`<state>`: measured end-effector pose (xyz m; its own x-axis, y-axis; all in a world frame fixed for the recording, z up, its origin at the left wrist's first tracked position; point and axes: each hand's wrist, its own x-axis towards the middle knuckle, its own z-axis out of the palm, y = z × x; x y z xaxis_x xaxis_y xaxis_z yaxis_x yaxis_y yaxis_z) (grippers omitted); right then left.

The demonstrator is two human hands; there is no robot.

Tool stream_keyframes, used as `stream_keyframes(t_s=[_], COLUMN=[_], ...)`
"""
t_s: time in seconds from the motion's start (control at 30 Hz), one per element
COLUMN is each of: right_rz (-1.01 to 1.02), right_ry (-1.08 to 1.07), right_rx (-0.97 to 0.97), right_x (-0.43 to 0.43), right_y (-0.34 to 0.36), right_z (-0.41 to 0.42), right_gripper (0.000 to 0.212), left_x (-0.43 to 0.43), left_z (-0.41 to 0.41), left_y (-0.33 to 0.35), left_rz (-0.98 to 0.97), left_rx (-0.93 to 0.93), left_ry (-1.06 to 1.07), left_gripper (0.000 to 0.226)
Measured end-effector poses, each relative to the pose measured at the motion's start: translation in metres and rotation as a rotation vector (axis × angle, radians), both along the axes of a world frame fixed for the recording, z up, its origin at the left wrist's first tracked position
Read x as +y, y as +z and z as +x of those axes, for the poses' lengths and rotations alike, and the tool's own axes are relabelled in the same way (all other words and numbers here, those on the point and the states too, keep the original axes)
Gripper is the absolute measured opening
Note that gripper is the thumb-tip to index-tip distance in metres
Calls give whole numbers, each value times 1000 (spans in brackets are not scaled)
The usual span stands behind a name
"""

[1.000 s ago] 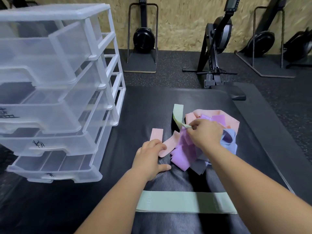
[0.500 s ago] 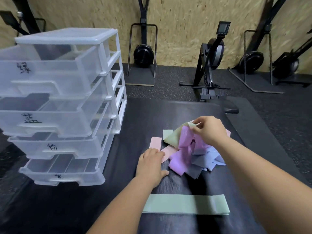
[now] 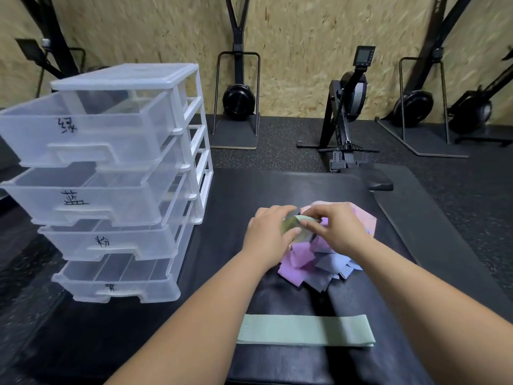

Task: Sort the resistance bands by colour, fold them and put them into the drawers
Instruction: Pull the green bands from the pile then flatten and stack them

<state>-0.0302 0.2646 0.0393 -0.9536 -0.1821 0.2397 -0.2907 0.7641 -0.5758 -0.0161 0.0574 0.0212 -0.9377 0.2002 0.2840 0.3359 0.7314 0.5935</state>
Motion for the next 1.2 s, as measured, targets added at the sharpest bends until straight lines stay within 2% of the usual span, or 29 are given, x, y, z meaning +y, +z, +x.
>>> stream_keyframes(t_s=[0.1,0.17,0.27,0.47,0.53,0.67,0.77,0.9,1.03,1.2], right_rz=[14,10,7,39,4,-58,-46,-74,13,53], right_ry=[23,31,21,9,-18,-43,-34,-6,-8,-1], right_rx=[-20,-36,-62,-64,-25,1,22,112,207,232], right_x=[-2,-1,3,10,6,-5,-12,-22,-34,-46], right_y=[4,5,8,11,14,28,35,50,69,82], right_z=[7,10,18,23,22,28,32,44,52,63], right_gripper=[26,22,26,8,7,10,12,20,7,10], left_x=[7,8,8,0,-2,-7,-12,-19,-28,-40], left_z=[-5,-6,-6,-4,-1,10,18,25,34,49], left_y=[0,-1,2,12,18,31,42,55,68,73], left_rz=[-12,40,112,148,175,278,269,224,217,223], left_rx=[-49,-100,-185,-231,-216,-144,-100,-95,-72,10], left_ry=[35,68,83,80,68,39,27,-1,0,54], left_gripper=[15,5,8,9,3,9,4,14,15,13])
